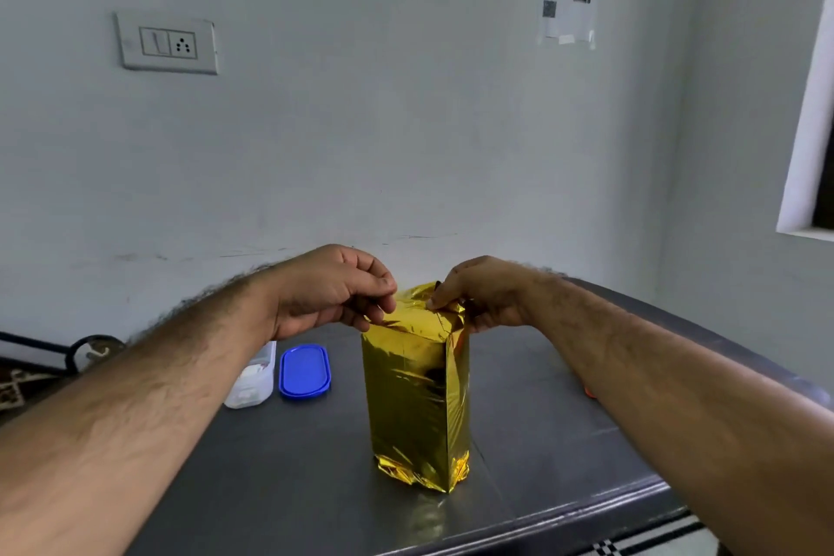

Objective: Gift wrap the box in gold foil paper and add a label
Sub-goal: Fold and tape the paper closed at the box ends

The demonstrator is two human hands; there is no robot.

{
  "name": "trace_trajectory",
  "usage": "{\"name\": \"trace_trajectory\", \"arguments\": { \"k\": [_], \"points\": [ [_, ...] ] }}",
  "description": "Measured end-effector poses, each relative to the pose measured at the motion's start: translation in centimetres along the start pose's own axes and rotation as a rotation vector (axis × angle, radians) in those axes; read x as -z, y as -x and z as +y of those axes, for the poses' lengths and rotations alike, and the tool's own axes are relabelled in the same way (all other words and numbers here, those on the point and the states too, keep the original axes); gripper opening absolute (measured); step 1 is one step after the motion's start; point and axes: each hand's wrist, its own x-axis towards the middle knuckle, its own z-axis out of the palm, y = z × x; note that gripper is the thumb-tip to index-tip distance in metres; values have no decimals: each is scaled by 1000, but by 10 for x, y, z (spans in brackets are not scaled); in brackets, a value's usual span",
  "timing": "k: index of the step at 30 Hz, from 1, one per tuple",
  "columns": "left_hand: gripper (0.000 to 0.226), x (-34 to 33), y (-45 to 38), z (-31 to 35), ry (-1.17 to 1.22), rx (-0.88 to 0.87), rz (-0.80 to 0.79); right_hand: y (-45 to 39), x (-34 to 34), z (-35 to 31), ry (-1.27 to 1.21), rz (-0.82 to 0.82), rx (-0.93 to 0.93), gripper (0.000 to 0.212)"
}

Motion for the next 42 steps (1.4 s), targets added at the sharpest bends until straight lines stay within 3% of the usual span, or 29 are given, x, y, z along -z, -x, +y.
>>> {"name": "trace_trajectory", "arguments": {
  "k": [5, 11, 16, 22, 26, 30, 34, 39, 42],
  "points": [
    [10, -35, 6, -14, 243, 18, 87, 5, -2, 1, -84, 57, -108, 8],
    [8, -61, -12, -28, 290, 2, 293, 17, -7, 11, -294, 52, -204, 4],
    [17, -48, -22, -13, 281, 141, 151, 25, -9, 21, -423, 170, -207, 20],
    [19, -36, -22, -10, 284, 233, 109, 42, -18, 10, -330, 130, -175, 39],
    [15, -34, -18, -16, 305, 239, 203, 36, -26, 8, -218, 173, -174, 36],
    [15, -26, -10, -7, 249, 256, 237, 38, -26, 5, -241, 198, -159, 14],
    [14, -27, -8, 3, 78, 367, 255, 39, -28, 4, -229, 207, -181, 13],
    [3, -45, -16, 8, 75, 306, 348, 43, -33, 1, -218, 210, -185, 12],
    [18, -52, -19, 9, 64, 323, 352, 45, -35, 0, -222, 212, -181, 14]
  ]
}}
